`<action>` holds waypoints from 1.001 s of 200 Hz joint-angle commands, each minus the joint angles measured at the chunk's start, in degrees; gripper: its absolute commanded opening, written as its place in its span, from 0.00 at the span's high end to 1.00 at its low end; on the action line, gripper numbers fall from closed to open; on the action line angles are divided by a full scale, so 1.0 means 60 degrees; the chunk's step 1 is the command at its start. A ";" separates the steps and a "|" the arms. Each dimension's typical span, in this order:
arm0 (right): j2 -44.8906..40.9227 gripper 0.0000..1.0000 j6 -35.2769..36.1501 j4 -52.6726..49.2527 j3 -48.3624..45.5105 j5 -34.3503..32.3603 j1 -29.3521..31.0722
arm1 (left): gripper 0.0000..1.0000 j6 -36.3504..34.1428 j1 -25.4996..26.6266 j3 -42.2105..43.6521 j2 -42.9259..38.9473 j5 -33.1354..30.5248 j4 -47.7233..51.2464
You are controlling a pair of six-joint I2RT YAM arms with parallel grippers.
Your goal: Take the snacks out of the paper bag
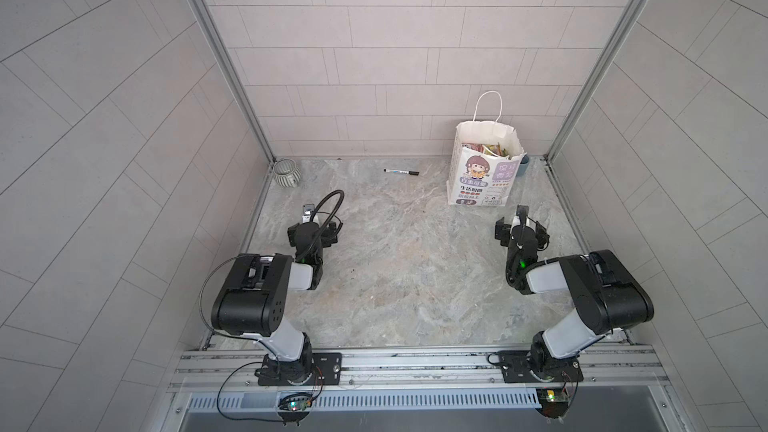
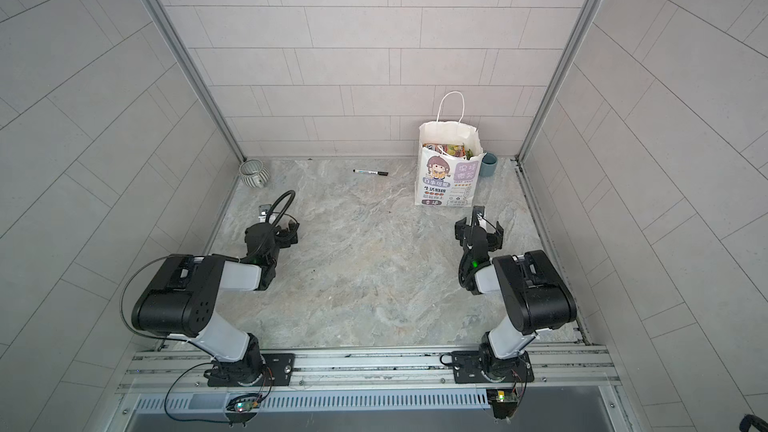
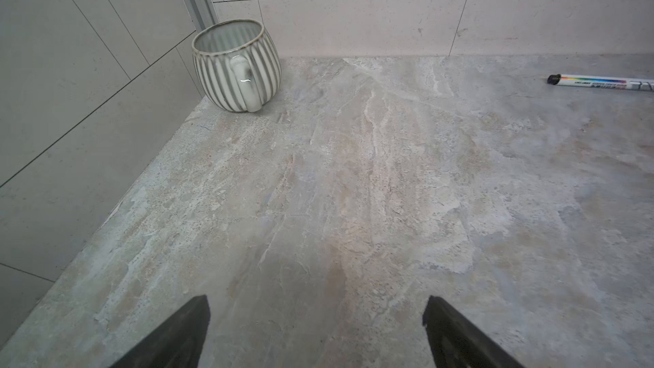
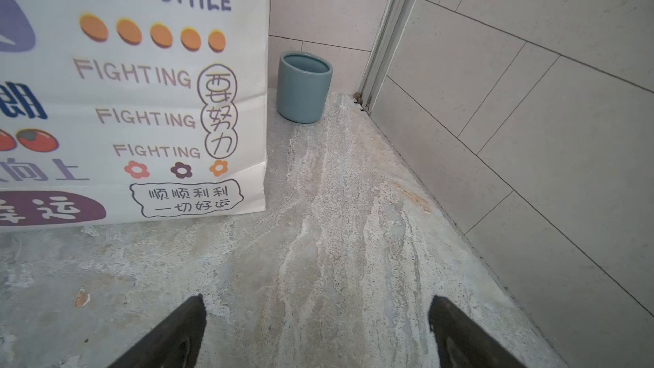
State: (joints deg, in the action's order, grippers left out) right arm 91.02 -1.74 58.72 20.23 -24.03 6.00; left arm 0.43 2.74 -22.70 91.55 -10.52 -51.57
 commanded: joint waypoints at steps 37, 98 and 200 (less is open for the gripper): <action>0.0013 0.01 -0.0026 0.0035 -0.0086 -0.0096 0.0040 | 0.00 0.0026 -0.0014 -0.0055 -0.0126 -0.0006 -0.0091; 0.0019 0.01 0.0029 0.0361 -0.0229 -0.0157 0.0080 | 0.00 0.0028 -0.0016 -0.0040 -0.0135 -0.0002 -0.0102; 0.0035 0.01 0.0052 0.0175 -0.0127 -0.0243 0.0117 | 0.00 -0.0047 0.0106 0.0104 -0.0141 -0.0218 -0.0387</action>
State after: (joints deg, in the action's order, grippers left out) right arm 91.02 -1.72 60.14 18.59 -24.56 6.39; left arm 0.38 3.01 -22.68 91.55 -10.79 -51.90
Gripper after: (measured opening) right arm 0.993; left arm 0.999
